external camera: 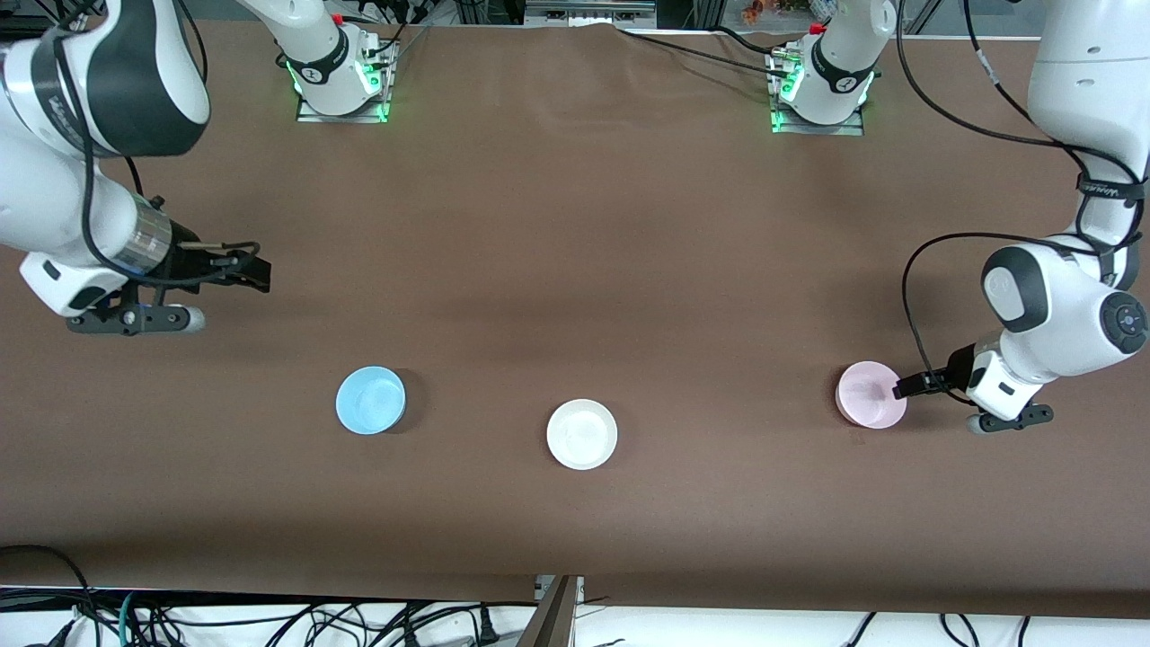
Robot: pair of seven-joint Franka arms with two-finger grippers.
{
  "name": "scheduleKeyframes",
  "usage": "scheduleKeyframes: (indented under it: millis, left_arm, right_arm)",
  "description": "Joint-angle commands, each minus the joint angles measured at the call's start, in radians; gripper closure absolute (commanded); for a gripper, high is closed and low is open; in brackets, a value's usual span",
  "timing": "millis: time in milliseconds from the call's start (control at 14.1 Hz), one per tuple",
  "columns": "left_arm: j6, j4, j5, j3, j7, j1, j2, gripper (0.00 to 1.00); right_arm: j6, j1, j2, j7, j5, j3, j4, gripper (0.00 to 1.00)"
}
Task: Stack pink and blue bowls on white bowl
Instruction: 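Grasp the pink bowl with the left gripper while the right gripper grasps blue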
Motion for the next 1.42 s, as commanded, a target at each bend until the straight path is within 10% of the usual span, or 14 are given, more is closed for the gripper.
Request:
scheduleKeyframes:
  millis: [0,639,1066,1350]
  left_arm:
    - [0.008,0.006,-0.031,0.0,0.051,-0.001,0.015,0.1]
    - [0.006,0.006,-0.152,0.002,0.272,0.0,0.043,1.0]
    - [-0.084,0.12,-0.152,-0.058,0.173,-0.052,0.026,1.0]
    - [-0.086,0.195,-0.137,-0.188,-0.098,-0.119,0.029,1.0]
  right_arm:
    - [-0.004,0.002,0.011,0.003,-0.017,0.0,0.019,0.0]
    - [0.452,0.017,0.395,-0.054,-0.007,0.001,0.035,0.0]
    - [0.629,0.024,0.506,-0.093,0.045,0.001,0.033,0.02]
    - [0.631,0.024,0.516,-0.104,0.047,0.001,0.032,0.46]
